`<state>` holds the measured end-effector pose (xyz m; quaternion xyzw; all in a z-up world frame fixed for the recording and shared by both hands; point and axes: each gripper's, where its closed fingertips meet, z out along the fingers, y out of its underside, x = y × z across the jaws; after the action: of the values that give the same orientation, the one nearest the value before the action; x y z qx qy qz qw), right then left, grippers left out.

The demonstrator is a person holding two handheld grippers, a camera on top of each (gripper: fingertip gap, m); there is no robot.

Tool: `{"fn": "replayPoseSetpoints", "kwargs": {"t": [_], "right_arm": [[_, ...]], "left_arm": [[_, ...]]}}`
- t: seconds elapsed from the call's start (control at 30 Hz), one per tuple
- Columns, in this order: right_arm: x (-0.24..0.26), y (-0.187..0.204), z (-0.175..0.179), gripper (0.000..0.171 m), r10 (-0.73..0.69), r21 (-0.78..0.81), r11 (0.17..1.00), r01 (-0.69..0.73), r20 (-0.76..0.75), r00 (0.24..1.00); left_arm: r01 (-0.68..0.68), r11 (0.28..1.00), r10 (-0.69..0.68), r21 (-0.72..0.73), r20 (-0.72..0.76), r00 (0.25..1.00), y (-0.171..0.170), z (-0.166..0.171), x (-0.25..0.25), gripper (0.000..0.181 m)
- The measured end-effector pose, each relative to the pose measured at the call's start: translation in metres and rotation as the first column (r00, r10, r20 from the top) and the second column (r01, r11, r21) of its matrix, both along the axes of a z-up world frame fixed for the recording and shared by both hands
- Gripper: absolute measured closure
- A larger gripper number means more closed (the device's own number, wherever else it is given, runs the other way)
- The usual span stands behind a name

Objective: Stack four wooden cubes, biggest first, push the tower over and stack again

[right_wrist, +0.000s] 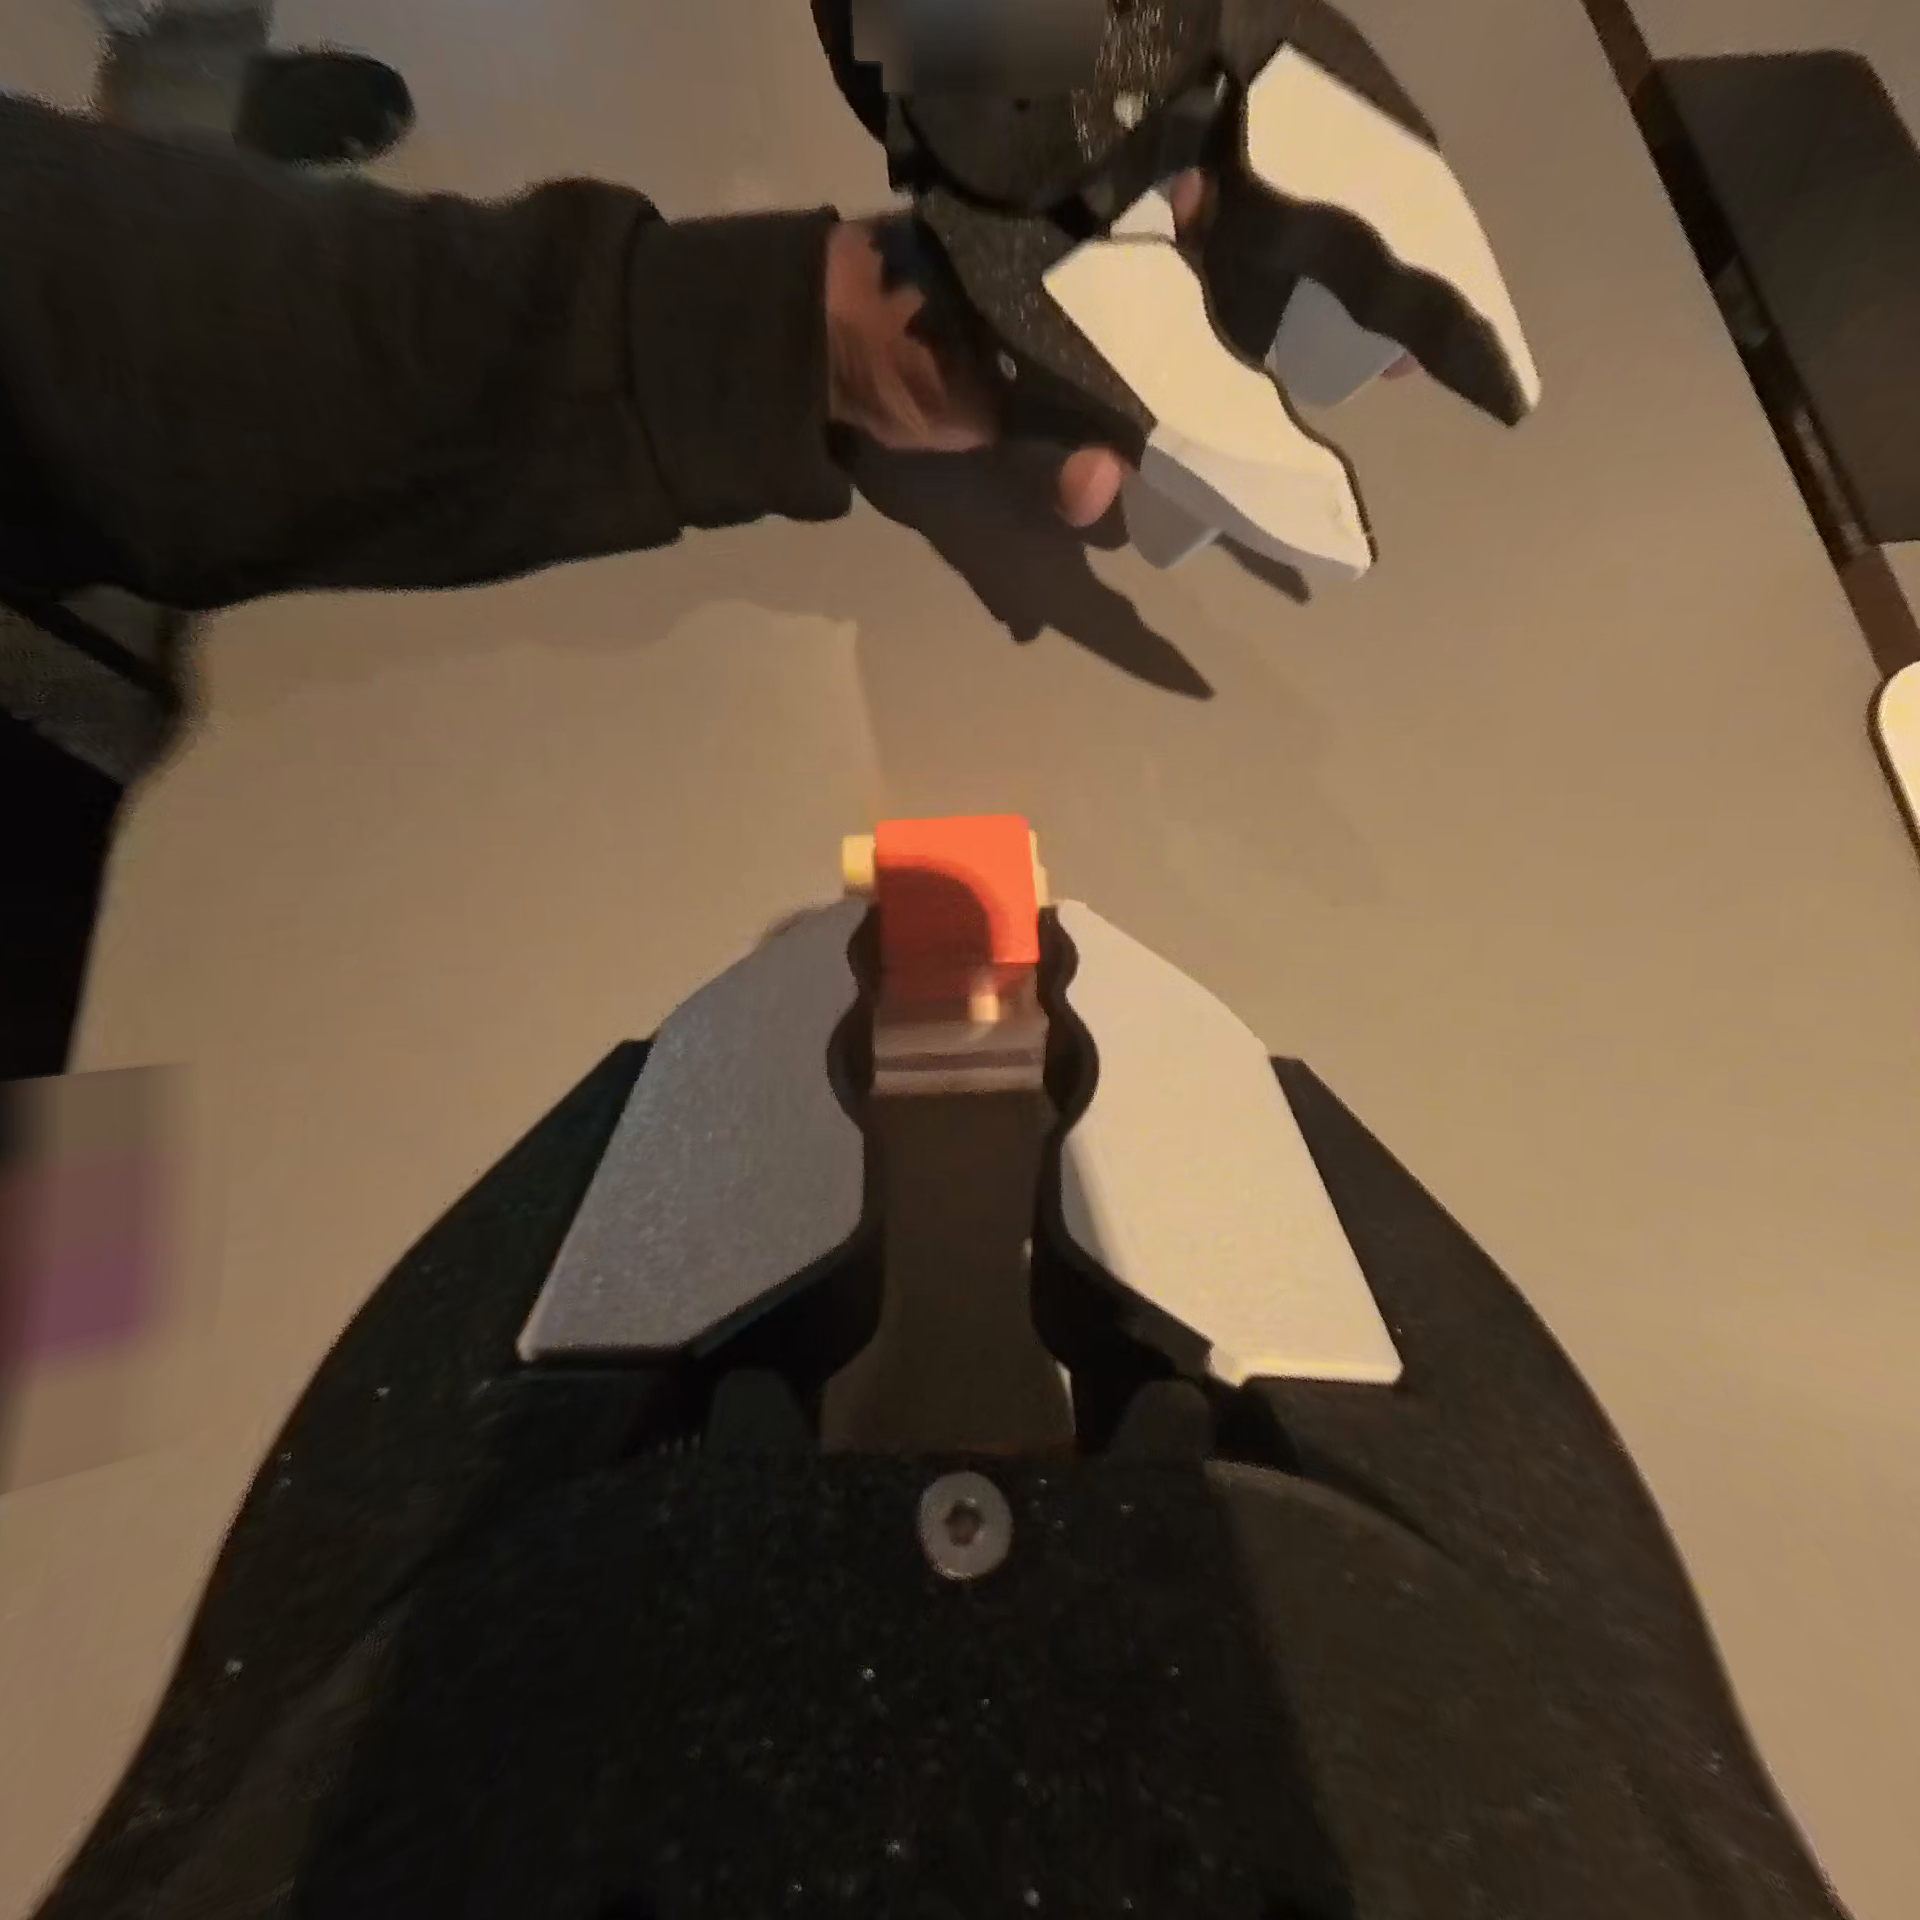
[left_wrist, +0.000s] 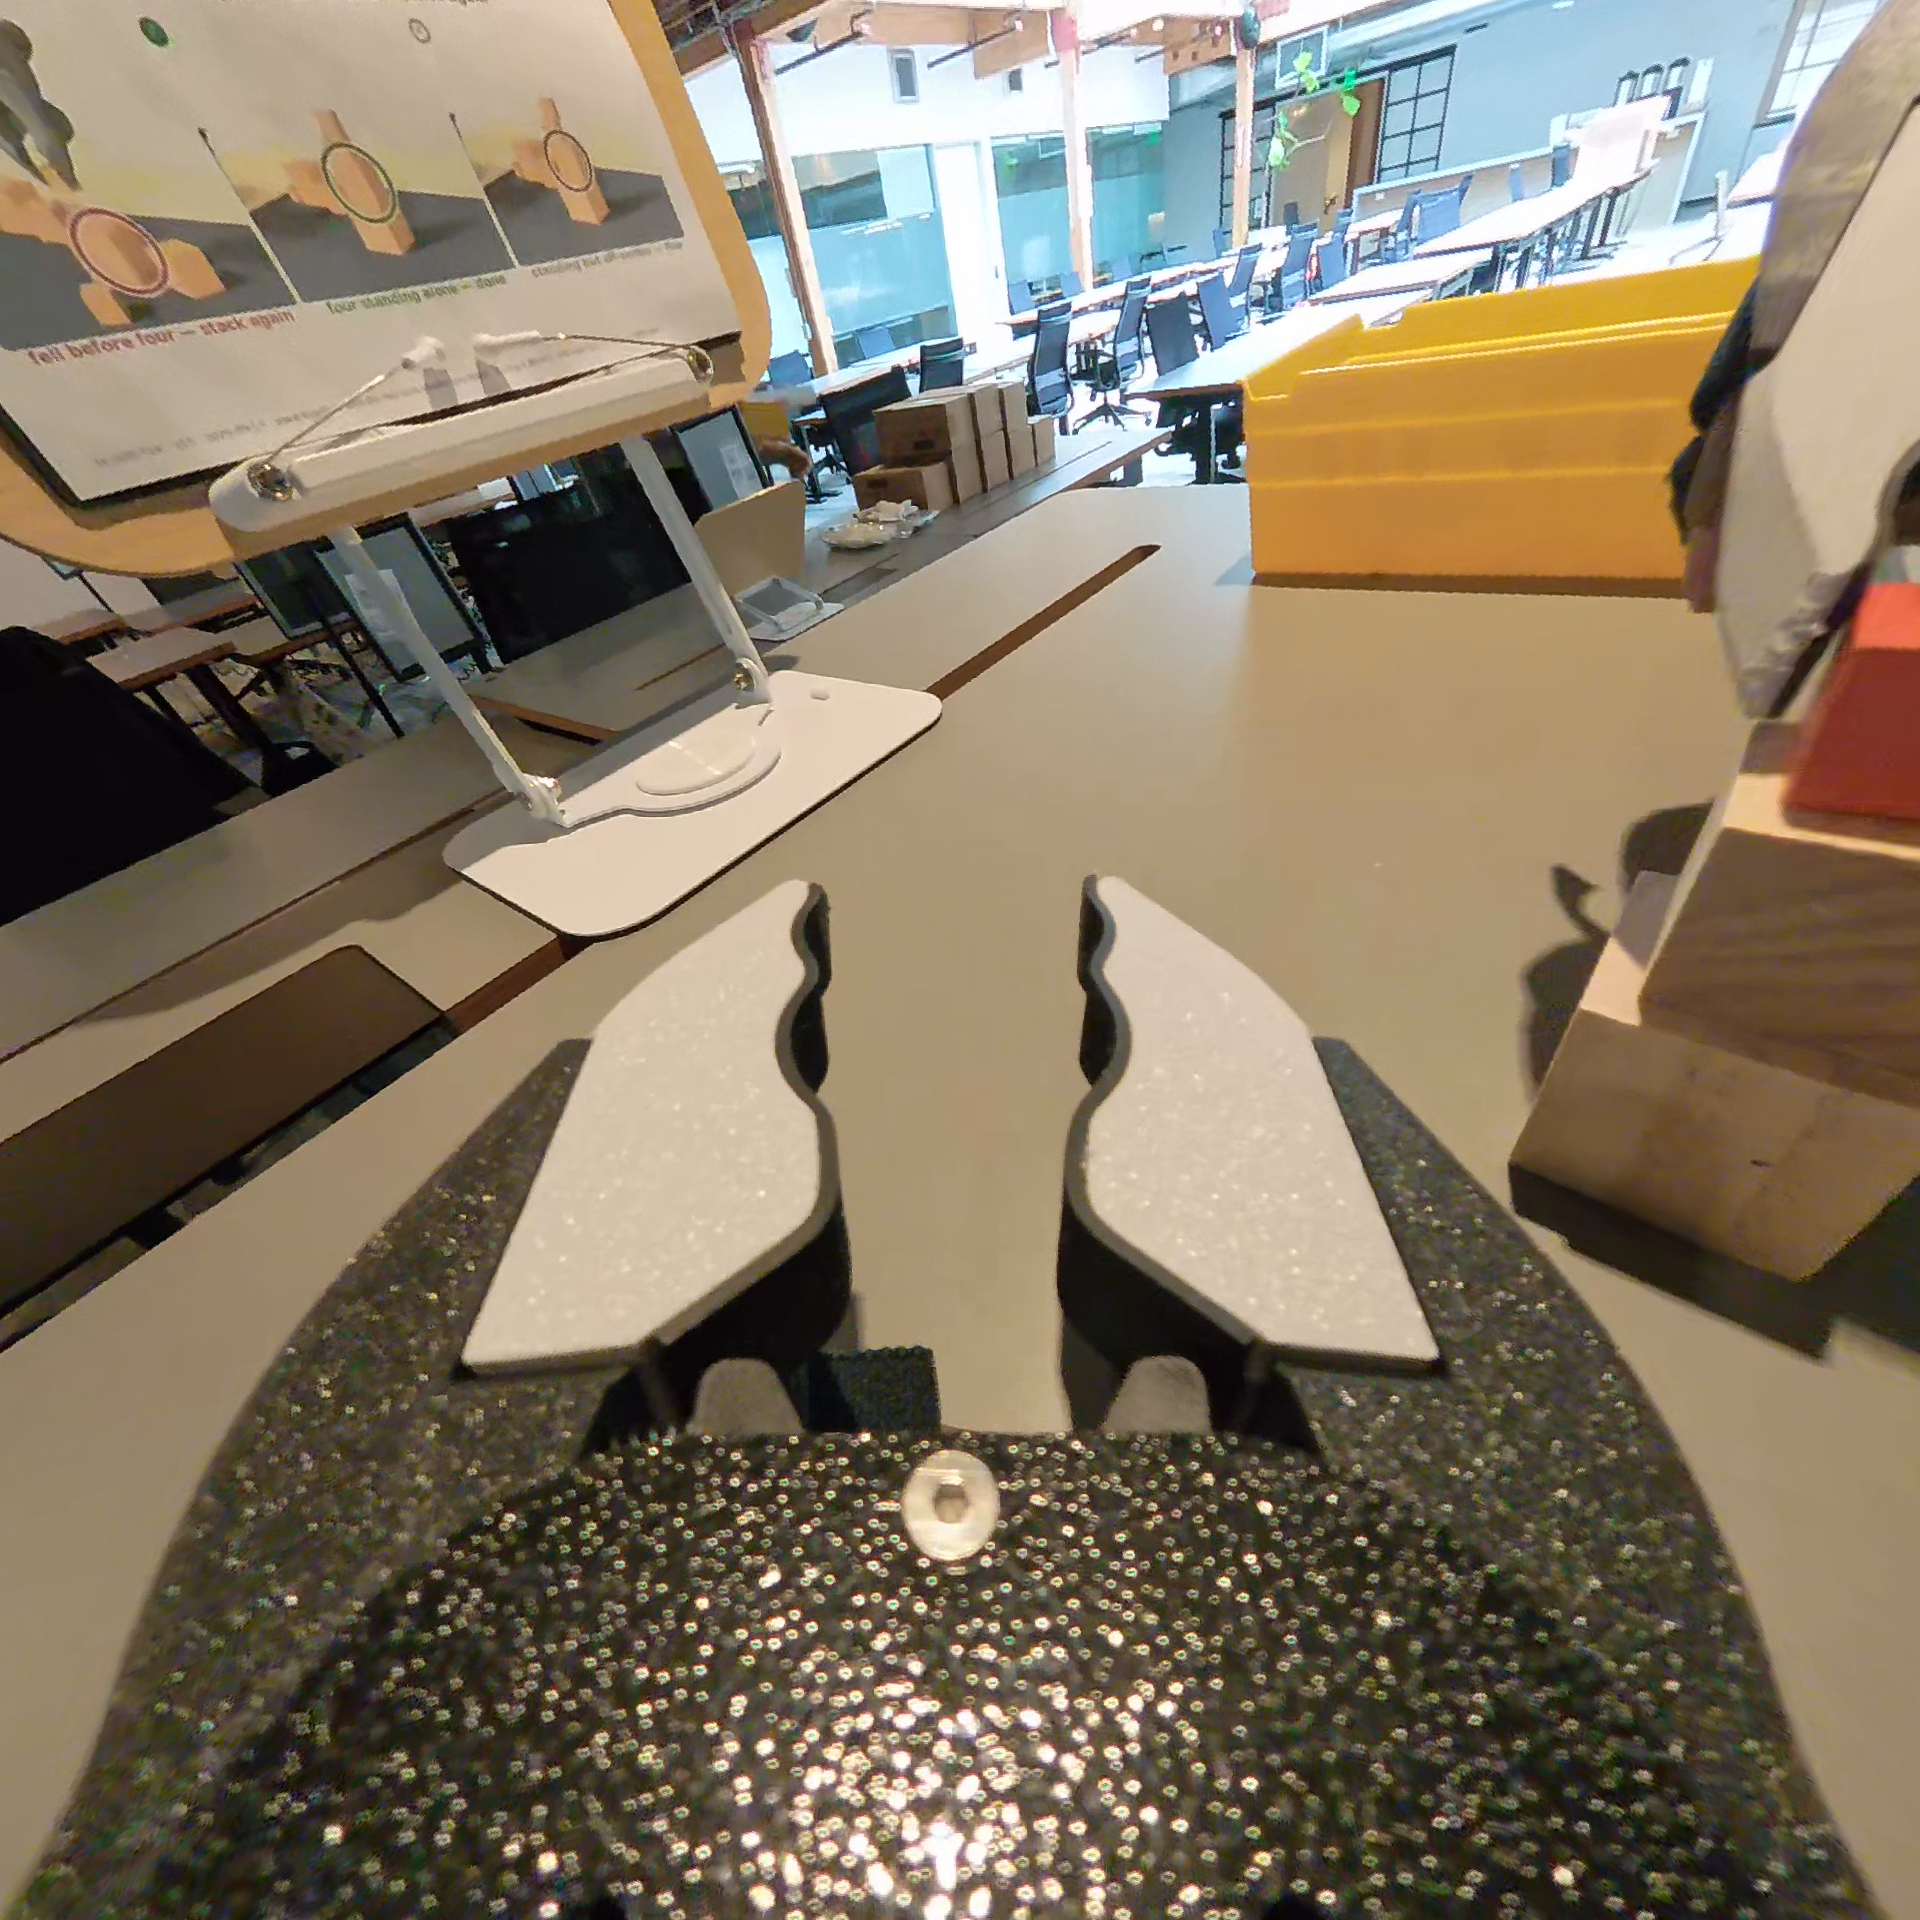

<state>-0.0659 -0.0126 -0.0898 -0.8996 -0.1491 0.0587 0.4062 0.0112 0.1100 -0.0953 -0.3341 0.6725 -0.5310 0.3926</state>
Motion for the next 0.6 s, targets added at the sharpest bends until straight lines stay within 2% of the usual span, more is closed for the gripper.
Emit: {"fn": "replayPoseSetpoints", "kwargs": {"t": [0.23, 0.6], "right_arm": [[-0.0024, -0.0051, -0.0014, 0.142, 0.046, -0.03, 0.999, -0.044, 0.04, 0.998], [-0.0008, -0.0034, -0.0057, 0.14, 0.017, -0.056, 0.998, -0.01, 0.123, 0.992]], "left_arm": [[0.022, 1.0, -0.022, 0.003, -0.002, 1.0, -0.0024, -0.0004, -0.0016, 0.136], [0.078, 0.997, -0.078, 0.005, 0.001, 0.997, -0.0085, -0.0004, -0.0068, 0.137]]}}
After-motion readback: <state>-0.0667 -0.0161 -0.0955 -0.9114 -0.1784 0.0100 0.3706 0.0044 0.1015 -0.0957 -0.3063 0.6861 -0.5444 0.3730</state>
